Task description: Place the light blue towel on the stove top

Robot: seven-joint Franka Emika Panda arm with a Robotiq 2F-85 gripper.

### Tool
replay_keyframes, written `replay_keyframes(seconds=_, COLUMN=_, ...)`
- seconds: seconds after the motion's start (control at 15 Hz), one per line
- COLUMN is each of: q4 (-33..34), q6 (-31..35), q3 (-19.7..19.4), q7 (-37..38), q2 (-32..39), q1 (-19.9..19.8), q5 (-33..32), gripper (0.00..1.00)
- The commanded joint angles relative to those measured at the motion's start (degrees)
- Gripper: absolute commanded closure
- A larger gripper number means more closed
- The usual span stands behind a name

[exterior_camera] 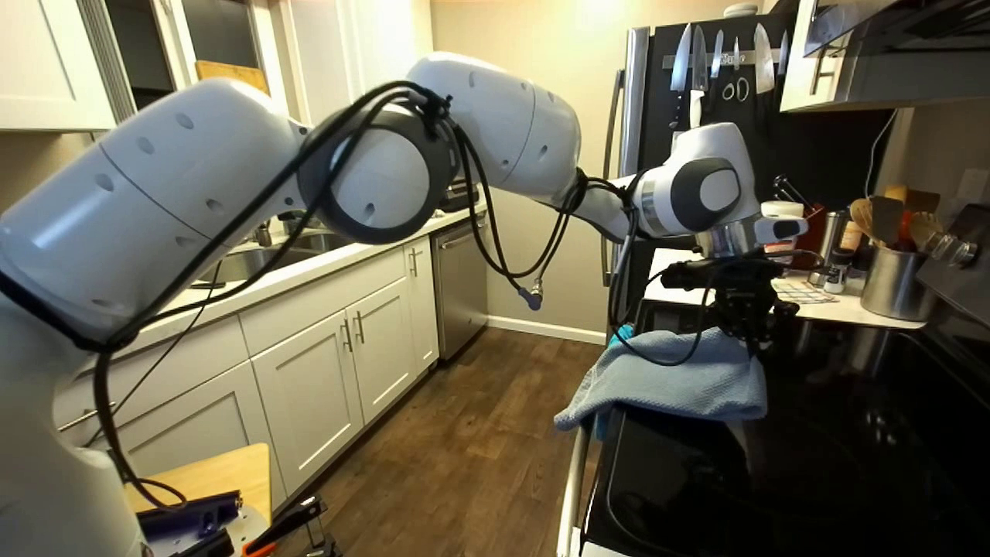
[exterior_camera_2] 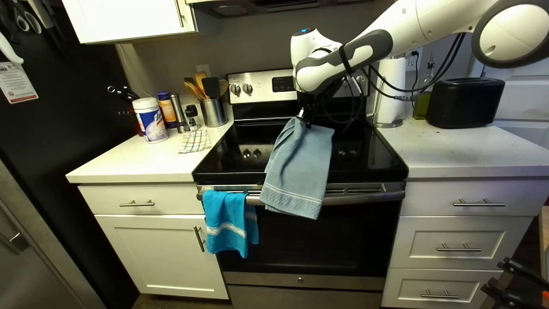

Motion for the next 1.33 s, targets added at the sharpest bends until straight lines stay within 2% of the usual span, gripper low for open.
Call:
replay_keyframes(seconds=0.0, q4=7.60, q6=-3.01, q3=0.31, q7=-4.10, q2=3.90, q1=-2.45, q5=1.69, gripper=0.99)
replay_keyframes(seconds=0.47, q4=17.65, q6=-7.10, q3=-0.44, q7=-5.09, q2=8.87, q1=-5.32, q5=1.63, gripper=0.99)
replay_keyframes(seconds=1.27, q4=23.42, q6=-7.82, q3=-0.35, q7=-3.68, q2=11.92, q1=-8.36, q5=0.16, gripper=0.99)
